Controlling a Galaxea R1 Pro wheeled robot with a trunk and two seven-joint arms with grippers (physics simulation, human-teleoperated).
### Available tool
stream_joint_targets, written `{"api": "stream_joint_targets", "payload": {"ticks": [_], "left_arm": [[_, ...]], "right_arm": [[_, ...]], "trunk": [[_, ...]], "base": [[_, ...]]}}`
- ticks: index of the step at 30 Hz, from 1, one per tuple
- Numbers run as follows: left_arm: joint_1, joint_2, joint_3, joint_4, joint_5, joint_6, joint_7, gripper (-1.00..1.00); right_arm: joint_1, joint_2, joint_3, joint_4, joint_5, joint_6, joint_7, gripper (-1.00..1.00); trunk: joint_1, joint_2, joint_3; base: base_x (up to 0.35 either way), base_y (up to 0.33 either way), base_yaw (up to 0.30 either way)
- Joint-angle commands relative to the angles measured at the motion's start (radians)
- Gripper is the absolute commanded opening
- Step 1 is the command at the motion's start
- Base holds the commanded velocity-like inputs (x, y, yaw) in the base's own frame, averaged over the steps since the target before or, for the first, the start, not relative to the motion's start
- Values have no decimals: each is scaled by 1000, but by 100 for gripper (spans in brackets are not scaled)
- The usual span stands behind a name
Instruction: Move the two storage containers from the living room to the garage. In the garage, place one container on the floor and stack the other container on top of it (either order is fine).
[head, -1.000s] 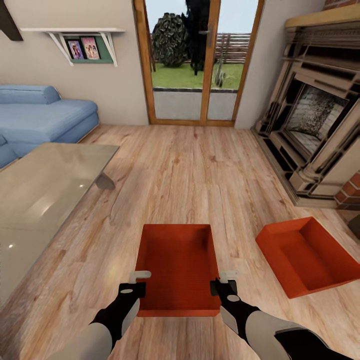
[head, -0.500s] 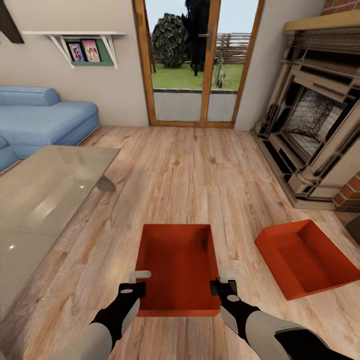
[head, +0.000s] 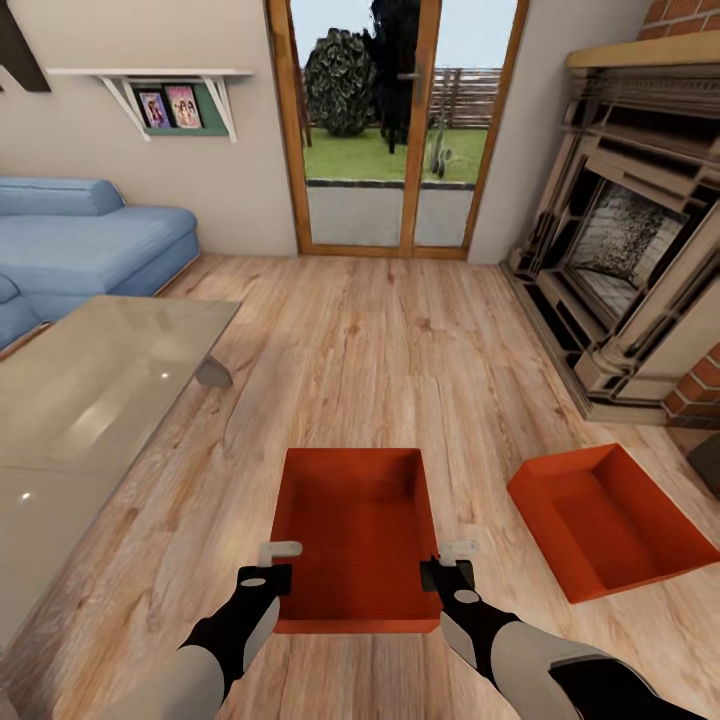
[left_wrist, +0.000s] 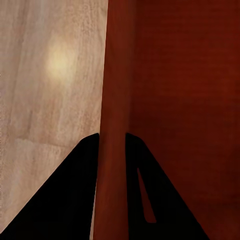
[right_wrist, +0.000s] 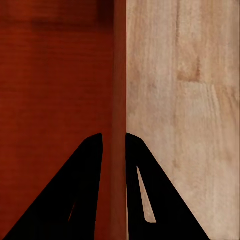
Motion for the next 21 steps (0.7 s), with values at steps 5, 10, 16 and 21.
{"api": "stream_joint_targets", "payload": {"ticks": [5,10,16,21], "left_arm": [[0,0,9,1,7,7,8,-100],[0,0,9,1,7,7,8,-100],[0,-1,9,1,7,7,7,-100],[0,0,9,1,7,6,8,-100]], "right_arm": [[-1,2,-7,-3,29,-5,-1,-100],[-1,2,-6,-3,29,-6,-3,-100],[-1,4,-7,-3,29,-6,-9,-100],[-1,2,-7,-3,29,-6,-9,-100]], "trunk": [[-19,35,15],[-39,70,31],[-62,112,50],[-81,147,65]], "base": [[0,0,0],[0,0,0],[0,0,0],[0,0,0]]}}
